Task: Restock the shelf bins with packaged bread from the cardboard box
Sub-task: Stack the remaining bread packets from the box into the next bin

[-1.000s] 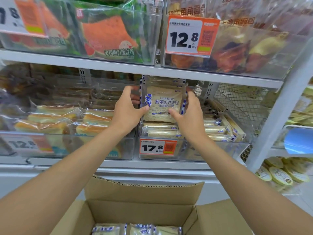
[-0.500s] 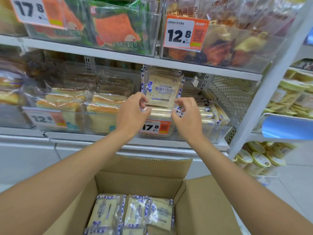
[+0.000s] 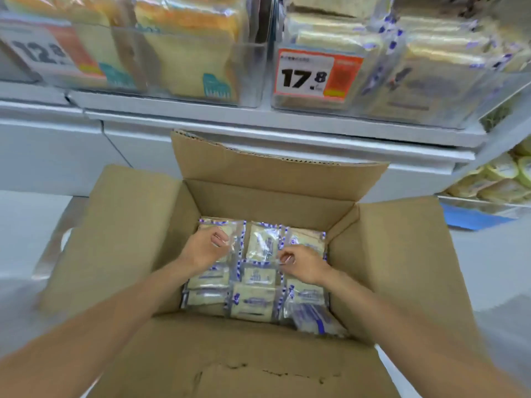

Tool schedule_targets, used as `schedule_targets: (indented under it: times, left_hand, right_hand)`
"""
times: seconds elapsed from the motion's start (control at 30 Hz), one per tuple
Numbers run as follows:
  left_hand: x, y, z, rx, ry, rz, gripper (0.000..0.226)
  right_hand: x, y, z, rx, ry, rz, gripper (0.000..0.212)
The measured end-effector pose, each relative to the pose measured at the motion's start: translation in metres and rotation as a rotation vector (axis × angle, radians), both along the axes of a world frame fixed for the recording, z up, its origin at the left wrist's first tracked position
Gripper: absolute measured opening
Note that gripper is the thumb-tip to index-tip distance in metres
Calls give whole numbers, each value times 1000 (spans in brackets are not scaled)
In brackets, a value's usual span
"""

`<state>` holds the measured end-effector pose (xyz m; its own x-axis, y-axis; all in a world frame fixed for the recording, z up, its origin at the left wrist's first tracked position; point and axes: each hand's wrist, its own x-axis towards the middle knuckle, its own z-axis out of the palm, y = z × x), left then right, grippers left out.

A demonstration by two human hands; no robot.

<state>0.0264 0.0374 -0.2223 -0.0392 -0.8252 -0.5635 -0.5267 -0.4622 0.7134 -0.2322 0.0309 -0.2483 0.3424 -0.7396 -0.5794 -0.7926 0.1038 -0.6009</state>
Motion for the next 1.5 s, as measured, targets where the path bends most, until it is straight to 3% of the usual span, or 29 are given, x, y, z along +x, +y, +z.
schedule_targets:
  times: [0.07,0.13,0.2,0.27,0.33,0.4,0.43,0.5,0.53,0.63,0.77,0.93,1.03,1.17,1.37,1.5]
  left_hand:
    - [5,12,-18,73,-140,-77,16]
    - [5,19,-27,78,-157,33,18]
    - [5,23,-30,84,-125,7,10]
    - [9,22,-31,166,-79,52,39]
    - [11,19,-28,192,23,126,72]
    - [5,14,-21,221,118,82,88]
    - [2,11,-18,240,133,16,79]
    - [1,6,-13,193,143,-13,38]
    - [2,5,-11,143,135,47,26]
    - [16,8,-13,34,128,248,21]
    - [30,22,-12,15,193,302,23]
    - [35,32,-19,74,214,284,25]
    - [35,35,-24,92,196,275,26]
    - [34,37,-32,117,194,293,30]
    - [25,36,-25,60,186,280,26]
    - [22,26,-4,-37,165,300,30]
  right_hand:
    - [7,13,-34,180,5,16,44]
    - [16,26,-61,269,50,101,64]
    - [23,37,-79,254,126,160,59]
    - [24,38,-83,196,102,101,41]
    - [23,26,-67,197,-63,-18,23]
    - [22,6,-37,259,-242,-111,16]
    - [23,-5,-22,269,-309,-136,19]
    - [24,-22,0,231,-382,-157,32]
    - [25,-27,5,193,-366,-157,42]
    - [18,-24,-9,143,-191,-100,66]
    - [21,5,-54,275,-30,101,62]
    - [38,20,-97,82,208,420,75]
    - [39,26,-102,24,203,410,79]
    - [35,23,-99,-38,228,373,62]
    - [27,20,-61,89,-20,222,26]
    - [14,-10,-1,-19,-128,-22,30]
